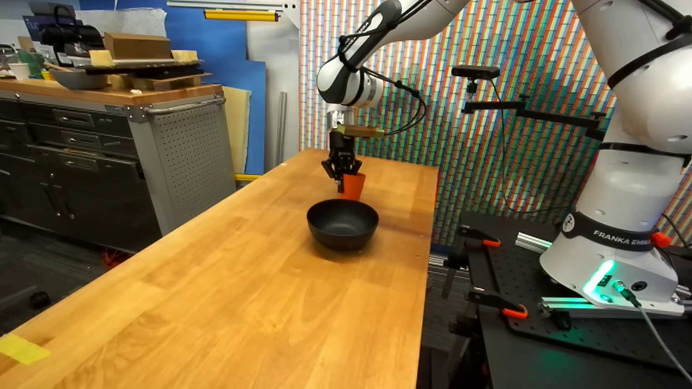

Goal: Place the orange cup in the black bowl

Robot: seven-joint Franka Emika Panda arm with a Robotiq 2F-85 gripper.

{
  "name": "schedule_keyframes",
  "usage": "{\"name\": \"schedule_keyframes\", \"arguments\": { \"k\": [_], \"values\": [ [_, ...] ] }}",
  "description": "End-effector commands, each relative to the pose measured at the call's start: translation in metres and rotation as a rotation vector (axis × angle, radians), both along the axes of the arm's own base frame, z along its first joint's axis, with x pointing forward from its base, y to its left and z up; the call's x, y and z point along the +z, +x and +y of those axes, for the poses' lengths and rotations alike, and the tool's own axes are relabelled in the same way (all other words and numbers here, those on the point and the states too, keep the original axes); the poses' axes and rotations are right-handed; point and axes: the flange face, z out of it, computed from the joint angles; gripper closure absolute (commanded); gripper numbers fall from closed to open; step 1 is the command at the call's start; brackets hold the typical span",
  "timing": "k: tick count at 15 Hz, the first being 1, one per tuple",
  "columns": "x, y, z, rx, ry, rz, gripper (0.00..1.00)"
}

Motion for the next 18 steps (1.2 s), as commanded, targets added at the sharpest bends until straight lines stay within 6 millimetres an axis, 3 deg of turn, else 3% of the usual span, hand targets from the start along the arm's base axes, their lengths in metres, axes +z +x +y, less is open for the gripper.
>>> {"name": "schedule_keyframes", "arguments": {
  "k": [1,10,15,18],
  "values": [
    [0.023,-0.004,0.007,0.005,0.02,-0.039,0.88],
    [0.108,-0.036,0.053,0.034,-0.033,-0.126,0.93],
    [0.136,-0.054,0.086,0.079,-0.037,-0.168,0.93],
    [0.142,-0.056,0.124,0.144,-0.035,-0.165,0.94]
  ]
}}
